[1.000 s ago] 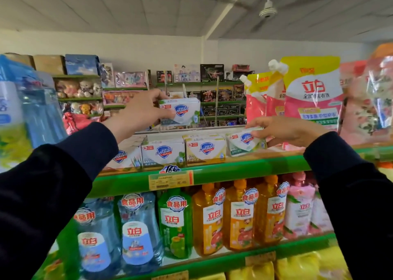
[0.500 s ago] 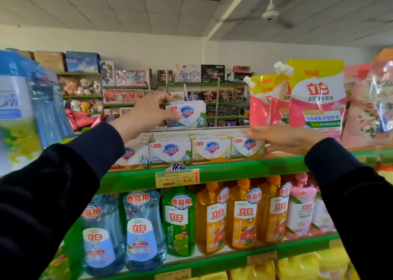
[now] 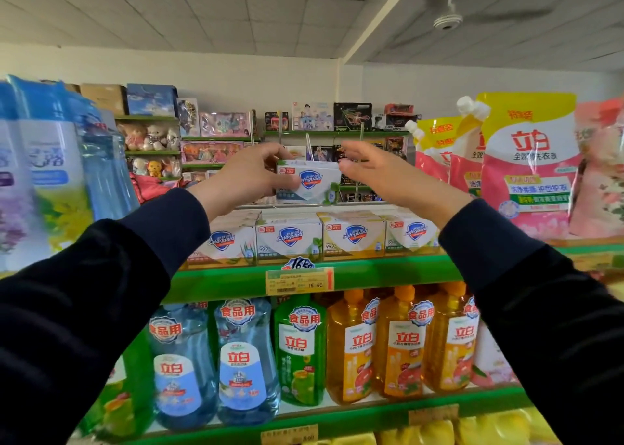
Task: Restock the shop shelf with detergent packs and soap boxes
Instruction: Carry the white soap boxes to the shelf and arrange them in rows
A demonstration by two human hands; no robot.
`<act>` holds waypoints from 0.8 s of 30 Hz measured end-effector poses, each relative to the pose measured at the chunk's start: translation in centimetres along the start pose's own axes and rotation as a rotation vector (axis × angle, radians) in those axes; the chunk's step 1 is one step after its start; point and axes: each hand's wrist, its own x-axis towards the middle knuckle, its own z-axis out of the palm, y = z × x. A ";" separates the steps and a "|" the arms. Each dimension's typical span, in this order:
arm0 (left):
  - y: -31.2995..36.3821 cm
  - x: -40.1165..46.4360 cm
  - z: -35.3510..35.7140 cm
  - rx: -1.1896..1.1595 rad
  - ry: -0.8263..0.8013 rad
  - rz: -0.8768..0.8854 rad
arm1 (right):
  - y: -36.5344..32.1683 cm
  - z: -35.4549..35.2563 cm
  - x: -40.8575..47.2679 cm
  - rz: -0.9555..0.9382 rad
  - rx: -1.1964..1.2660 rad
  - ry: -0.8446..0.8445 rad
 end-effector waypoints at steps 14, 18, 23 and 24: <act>-2.3 -0.4 -1.9 0.144 -0.118 -0.086 | -0.1 5.5 5.2 -0.001 0.089 -0.135; -2.6 -0.2 -1.9 0.154 -0.119 -0.085 | 0.2 5.3 5.3 -0.008 0.053 -0.162; -2.6 0.1 -2.2 0.187 -0.152 -0.083 | 0.0 4.7 5.7 -0.044 -0.073 -0.175; -2.7 0.0 -2.2 0.192 -0.181 -0.092 | 0.2 4.7 5.7 -0.039 -0.075 -0.196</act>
